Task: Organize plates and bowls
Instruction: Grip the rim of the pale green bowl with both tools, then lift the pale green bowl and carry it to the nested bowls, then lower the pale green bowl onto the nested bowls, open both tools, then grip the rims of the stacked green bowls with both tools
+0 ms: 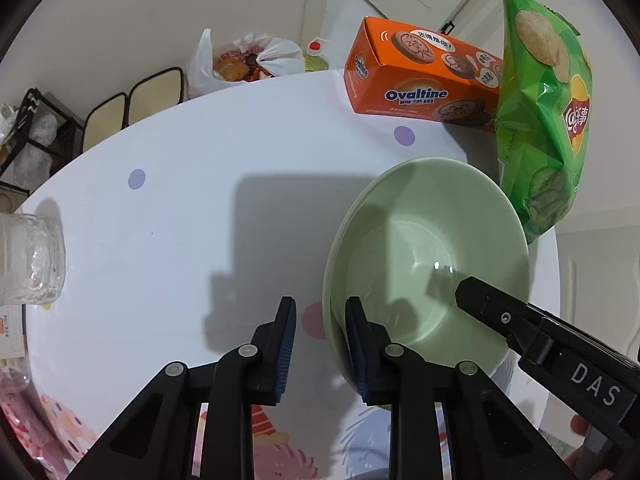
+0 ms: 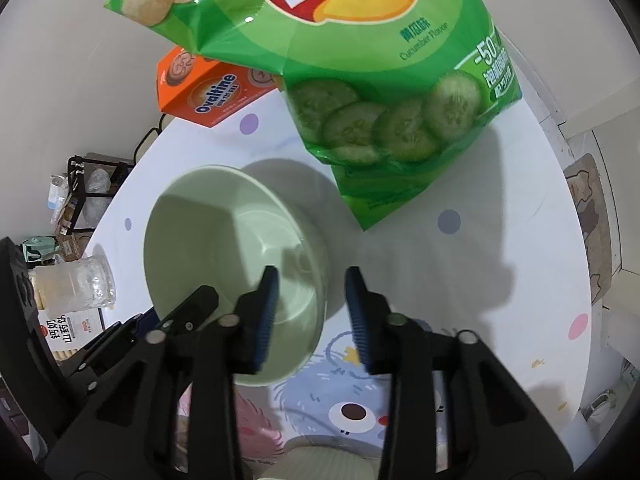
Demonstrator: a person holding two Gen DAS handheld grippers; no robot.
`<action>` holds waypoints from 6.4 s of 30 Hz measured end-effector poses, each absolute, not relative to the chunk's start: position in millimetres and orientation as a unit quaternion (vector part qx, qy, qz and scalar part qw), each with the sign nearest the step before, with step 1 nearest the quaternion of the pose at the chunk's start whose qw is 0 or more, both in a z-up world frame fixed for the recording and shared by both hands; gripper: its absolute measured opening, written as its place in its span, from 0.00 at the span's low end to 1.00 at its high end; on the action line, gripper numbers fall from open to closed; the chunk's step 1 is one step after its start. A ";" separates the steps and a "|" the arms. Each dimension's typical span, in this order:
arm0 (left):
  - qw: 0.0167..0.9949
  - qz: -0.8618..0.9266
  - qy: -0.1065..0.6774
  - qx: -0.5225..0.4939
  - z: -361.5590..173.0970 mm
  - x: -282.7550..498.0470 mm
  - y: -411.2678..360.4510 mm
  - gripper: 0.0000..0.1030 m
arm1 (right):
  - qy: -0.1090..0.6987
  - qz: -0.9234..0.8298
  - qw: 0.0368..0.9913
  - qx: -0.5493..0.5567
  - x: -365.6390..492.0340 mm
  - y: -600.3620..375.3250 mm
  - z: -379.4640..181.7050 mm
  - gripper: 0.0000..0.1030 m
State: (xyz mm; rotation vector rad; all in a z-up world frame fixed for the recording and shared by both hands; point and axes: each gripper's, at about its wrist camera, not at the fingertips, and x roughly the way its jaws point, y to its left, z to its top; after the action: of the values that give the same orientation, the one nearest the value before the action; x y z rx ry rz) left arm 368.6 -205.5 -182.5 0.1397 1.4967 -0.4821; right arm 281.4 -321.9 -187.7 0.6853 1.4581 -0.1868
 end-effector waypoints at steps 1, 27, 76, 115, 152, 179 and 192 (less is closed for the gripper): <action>0.702 -0.218 0.676 0.057 -183.4 369.5 -205.0 0.21 | 0.652 -0.085 0.689 0.307 282.3 -320.3 -188.7 0.34; 0.699 -0.227 0.677 0.041 -188.1 378.2 -208.6 0.07 | 0.663 -0.093 0.699 0.250 295.7 -299.6 -191.8 0.18; 0.752 -0.174 0.635 0.007 -116.7 293.6 -158.2 0.06 | 0.639 -0.014 0.745 0.188 225.9 -272.7 -116.8 0.07; 0.759 -0.120 0.640 -0.004 -112.4 136.1 -108.3 0.07 | 0.659 0.071 0.738 0.125 95.2 -237.7 -109.7 0.08; 0.739 -0.130 0.661 0.008 -135.4 130.6 -117.5 0.29 | 0.695 0.068 0.709 0.097 90.8 -233.4 -138.4 0.10; 0.715 -0.166 0.671 -0.108 -141.4 114.4 -86.5 1.00 | 0.662 0.089 0.714 0.212 87.5 -285.7 -117.5 0.88; 0.695 -0.141 0.695 -0.118 -175.1 121.5 -88.2 1.00 | 0.688 0.087 0.685 0.224 91.9 -268.6 -159.1 0.87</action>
State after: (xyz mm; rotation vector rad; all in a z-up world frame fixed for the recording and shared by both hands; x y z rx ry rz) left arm 121.5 -88.2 -175.1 -0.2633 1.5523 -0.3151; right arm 91.9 -268.6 -159.1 0.5023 1.5416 0.1954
